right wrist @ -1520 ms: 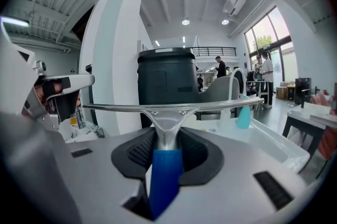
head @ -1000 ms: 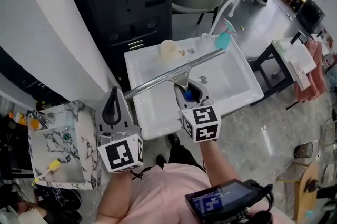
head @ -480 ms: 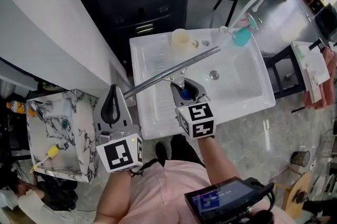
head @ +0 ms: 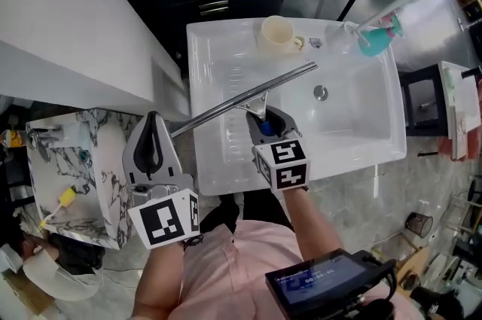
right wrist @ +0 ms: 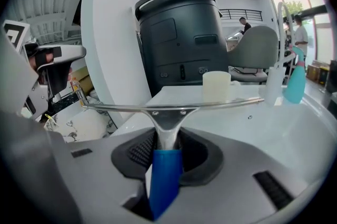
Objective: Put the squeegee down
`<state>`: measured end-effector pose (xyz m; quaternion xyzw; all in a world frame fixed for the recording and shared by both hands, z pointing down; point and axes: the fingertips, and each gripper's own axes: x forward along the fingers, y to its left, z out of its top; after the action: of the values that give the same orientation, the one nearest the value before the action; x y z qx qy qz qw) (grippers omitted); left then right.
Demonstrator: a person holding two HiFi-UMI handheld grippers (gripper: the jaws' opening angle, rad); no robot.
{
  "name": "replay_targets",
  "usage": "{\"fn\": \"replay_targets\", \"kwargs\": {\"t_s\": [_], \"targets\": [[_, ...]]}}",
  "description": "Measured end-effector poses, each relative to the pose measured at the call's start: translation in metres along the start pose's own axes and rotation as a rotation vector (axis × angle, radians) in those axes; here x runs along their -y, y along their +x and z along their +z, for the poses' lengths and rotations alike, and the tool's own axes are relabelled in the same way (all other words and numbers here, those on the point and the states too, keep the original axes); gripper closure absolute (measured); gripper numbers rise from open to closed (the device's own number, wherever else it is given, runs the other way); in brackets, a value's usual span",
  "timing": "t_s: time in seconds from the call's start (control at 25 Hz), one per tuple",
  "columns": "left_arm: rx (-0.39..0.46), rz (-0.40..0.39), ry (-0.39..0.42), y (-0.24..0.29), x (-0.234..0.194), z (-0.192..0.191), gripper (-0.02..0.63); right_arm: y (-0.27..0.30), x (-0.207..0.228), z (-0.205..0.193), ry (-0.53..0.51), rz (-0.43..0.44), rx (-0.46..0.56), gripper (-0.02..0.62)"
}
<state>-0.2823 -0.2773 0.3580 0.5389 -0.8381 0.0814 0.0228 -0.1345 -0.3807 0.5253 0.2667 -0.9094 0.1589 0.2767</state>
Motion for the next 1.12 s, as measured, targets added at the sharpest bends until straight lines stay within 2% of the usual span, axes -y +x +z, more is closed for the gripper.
{"fn": "replay_targets", "kwargs": {"t_s": [0.6, 1.12], "targets": [[-0.089, 0.024, -0.022, 0.020, 0.004, -0.036, 0.597, 0.034, 0.005, -0.056, 0.042, 0.046, -0.143, 0.488], [-0.115, 0.032, -0.035, 0.033, 0.005, -0.049, 0.597, 0.046, 0.004, -0.068, 0.044, 0.062, -0.219, 0.485]]}}
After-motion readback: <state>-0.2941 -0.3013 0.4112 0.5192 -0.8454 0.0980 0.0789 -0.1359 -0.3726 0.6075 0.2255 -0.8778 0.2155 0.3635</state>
